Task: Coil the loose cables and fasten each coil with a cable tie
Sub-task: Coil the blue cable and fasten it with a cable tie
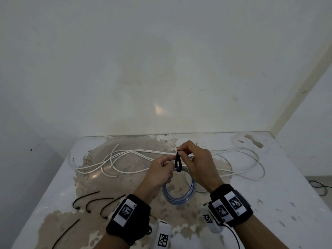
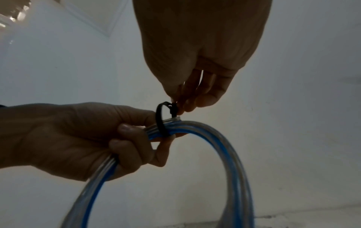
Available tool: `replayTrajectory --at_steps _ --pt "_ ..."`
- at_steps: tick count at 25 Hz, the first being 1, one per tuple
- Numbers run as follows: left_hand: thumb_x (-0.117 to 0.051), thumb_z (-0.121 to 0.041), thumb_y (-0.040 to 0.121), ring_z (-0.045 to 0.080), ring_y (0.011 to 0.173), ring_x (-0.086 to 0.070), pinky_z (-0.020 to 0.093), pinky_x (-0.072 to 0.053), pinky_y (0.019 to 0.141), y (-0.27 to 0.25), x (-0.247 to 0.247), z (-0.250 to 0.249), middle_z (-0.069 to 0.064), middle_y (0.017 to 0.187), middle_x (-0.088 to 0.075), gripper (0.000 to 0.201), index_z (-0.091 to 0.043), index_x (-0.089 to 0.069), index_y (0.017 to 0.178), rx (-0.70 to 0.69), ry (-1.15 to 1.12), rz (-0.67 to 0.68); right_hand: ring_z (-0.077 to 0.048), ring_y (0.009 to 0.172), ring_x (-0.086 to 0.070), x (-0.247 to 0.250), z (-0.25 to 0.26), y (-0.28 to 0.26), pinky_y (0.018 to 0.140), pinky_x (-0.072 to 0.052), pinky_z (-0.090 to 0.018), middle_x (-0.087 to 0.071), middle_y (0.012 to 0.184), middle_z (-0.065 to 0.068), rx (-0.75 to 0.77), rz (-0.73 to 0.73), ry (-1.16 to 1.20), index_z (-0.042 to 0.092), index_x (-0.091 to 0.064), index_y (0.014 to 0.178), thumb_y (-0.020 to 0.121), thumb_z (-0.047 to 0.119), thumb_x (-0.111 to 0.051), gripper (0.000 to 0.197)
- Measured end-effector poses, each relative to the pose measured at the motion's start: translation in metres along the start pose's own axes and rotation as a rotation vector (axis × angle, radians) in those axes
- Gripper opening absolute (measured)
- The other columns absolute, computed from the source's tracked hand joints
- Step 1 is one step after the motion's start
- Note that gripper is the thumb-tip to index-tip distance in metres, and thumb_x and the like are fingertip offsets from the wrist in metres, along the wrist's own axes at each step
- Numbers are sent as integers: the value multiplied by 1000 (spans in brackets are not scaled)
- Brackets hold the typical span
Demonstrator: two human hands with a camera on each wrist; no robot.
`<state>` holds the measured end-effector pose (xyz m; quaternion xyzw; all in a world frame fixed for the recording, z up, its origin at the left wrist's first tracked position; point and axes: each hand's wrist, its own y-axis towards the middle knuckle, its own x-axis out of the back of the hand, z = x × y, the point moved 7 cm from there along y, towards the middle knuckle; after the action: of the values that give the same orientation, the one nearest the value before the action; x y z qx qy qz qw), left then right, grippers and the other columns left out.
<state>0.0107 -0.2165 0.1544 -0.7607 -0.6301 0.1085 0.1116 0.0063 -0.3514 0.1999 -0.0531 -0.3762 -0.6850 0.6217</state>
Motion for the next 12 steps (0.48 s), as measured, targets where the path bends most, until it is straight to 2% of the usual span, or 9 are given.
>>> replayTrajectory --at_steps 2,3,5,9,12 --pt "-43 0 98 11 43 -24 23 -20 43 -2 -1 0 8 66 -50 30 -9 -69 110 3 -27 9 -10 70 -67 2 -8 2 61 -50 -31 -72 75 10 -54 -3 -1 25 -55 97 102 21 -55 6" --pt "-42 0 98 11 44 -23 23 -20 44 -2 -2 -1 8 67 -51 31 -9 -69 110 0 -32 19 -12 66 -67 2 -13 2 60 -52 -38 -71 71 9 -97 1 28 26 -51 98 103 21 -51 7" --pt "-43 1 98 11 45 -23 24 -19 44 -3 -5 0 2 61 -54 32 -10 -71 107 2 -37 40 -13 59 -65 -1 -21 1 60 -54 -43 -69 63 5 -174 27 66 27 -46 99 104 20 -46 9" --pt "-44 3 96 11 45 -22 23 -18 43 -5 -8 6 3 60 -56 30 -11 -71 97 29 -77 52 -13 54 -61 -9 -27 -1 60 -53 -41 -66 60 -3 -306 88 184 21 -46 104 106 19 -43 4" --pt "-44 3 96 10 43 -23 21 -19 42 -3 -2 10 6 64 -53 28 -9 -69 98 41 -99 3 -15 63 -64 -10 -27 -5 67 -55 -42 -71 72 -8 -370 165 325 15 -56 105 103 21 -53 7"
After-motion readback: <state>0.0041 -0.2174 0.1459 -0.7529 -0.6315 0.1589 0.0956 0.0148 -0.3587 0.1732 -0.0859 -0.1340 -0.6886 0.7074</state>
